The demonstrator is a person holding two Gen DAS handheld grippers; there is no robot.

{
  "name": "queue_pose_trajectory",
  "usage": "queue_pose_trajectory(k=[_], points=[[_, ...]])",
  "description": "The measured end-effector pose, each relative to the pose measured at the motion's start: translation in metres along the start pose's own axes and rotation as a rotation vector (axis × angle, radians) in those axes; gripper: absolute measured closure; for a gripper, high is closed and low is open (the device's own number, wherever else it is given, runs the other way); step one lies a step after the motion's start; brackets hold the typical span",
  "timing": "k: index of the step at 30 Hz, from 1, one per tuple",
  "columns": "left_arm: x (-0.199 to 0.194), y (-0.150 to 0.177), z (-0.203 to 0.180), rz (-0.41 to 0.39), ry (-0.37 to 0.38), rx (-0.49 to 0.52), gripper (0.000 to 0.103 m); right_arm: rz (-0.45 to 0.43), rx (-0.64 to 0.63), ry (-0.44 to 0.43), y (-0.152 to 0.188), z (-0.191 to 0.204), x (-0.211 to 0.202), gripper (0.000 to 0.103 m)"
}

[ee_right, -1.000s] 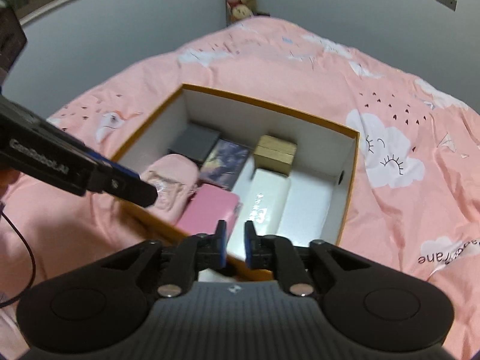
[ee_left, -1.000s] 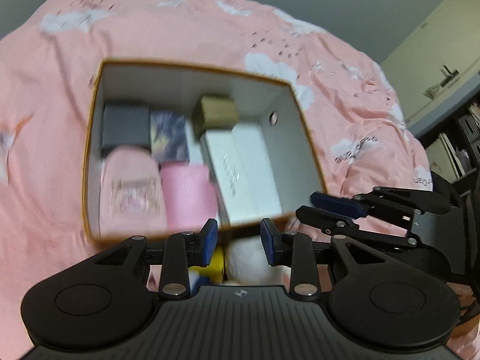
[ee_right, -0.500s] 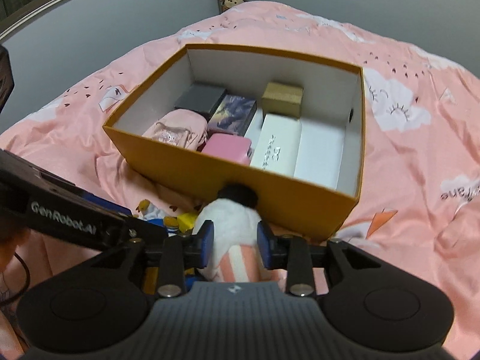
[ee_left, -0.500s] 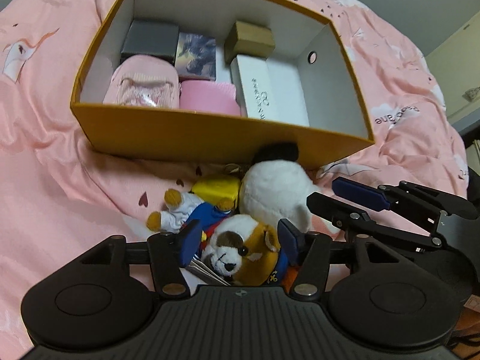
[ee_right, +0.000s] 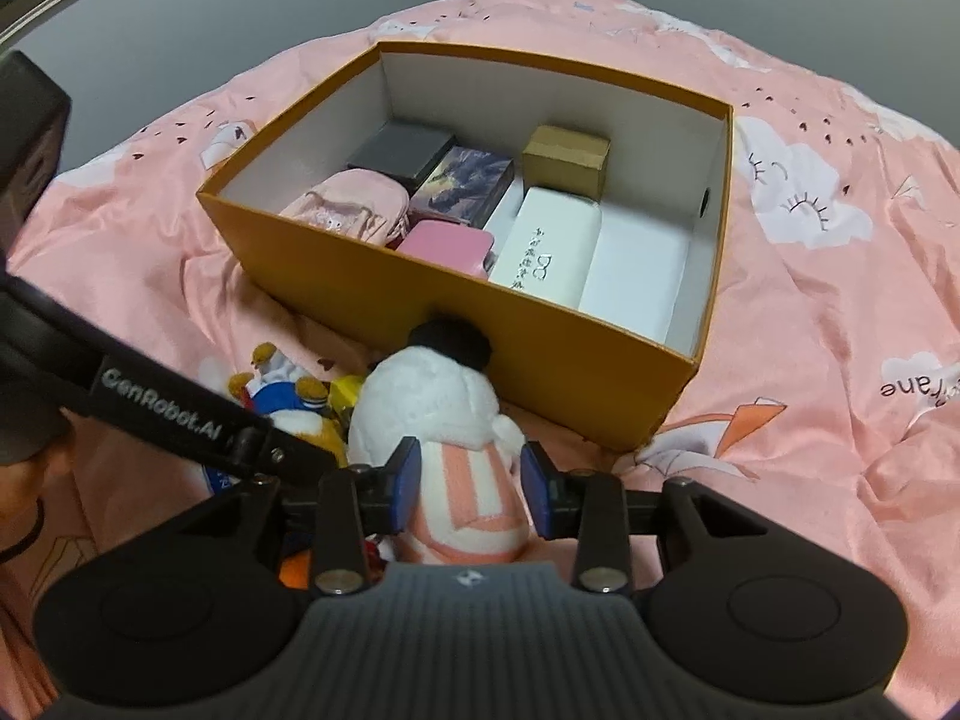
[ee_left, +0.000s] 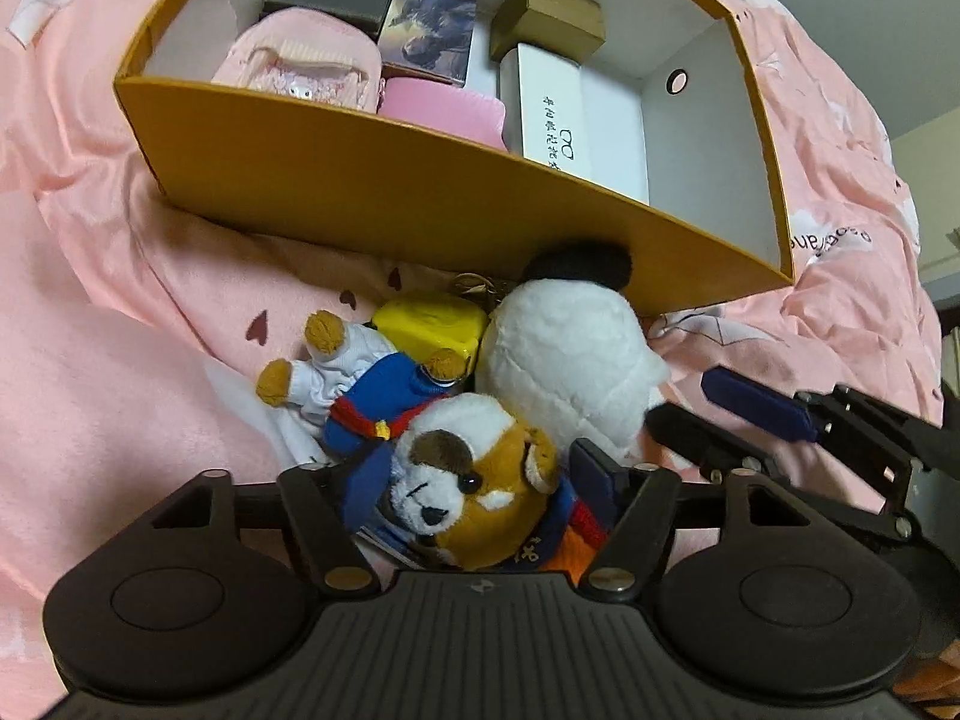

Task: Organize objects
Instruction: 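Grasp the brown-and-white plush dog with the left tool while the right tool grasps the striped white plush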

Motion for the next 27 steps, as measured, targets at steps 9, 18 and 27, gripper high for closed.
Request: queue_pose_trajectory(k=[9,18,27], points=[[0.019,0.006,0.012,0.060,-0.008,-0.082,0.022,0.029,-0.025,-0.032,0.002,-0.001,0.000,0.061],[0.021,0.005,0.019,0.043,-0.008,-0.142,0.032,0.098,-0.129,-0.075,-0.003,0.009,0.013,0.058],[-0.013,0.009,0.014,-0.030,0.054,0.001,0.037,0.225,-0.212,-0.141,-0.013,0.009,0.034,0.044]])
Point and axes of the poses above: each gripper's, at about its wrist camera, not at the fingertips, and x roughly the way its jaws point, z to its left, y to its underside, the point moved 8 cm from there along x, roughly the way its jaws point, and after that the axes turned 2 degrees about -z, right-handed, at the moved point
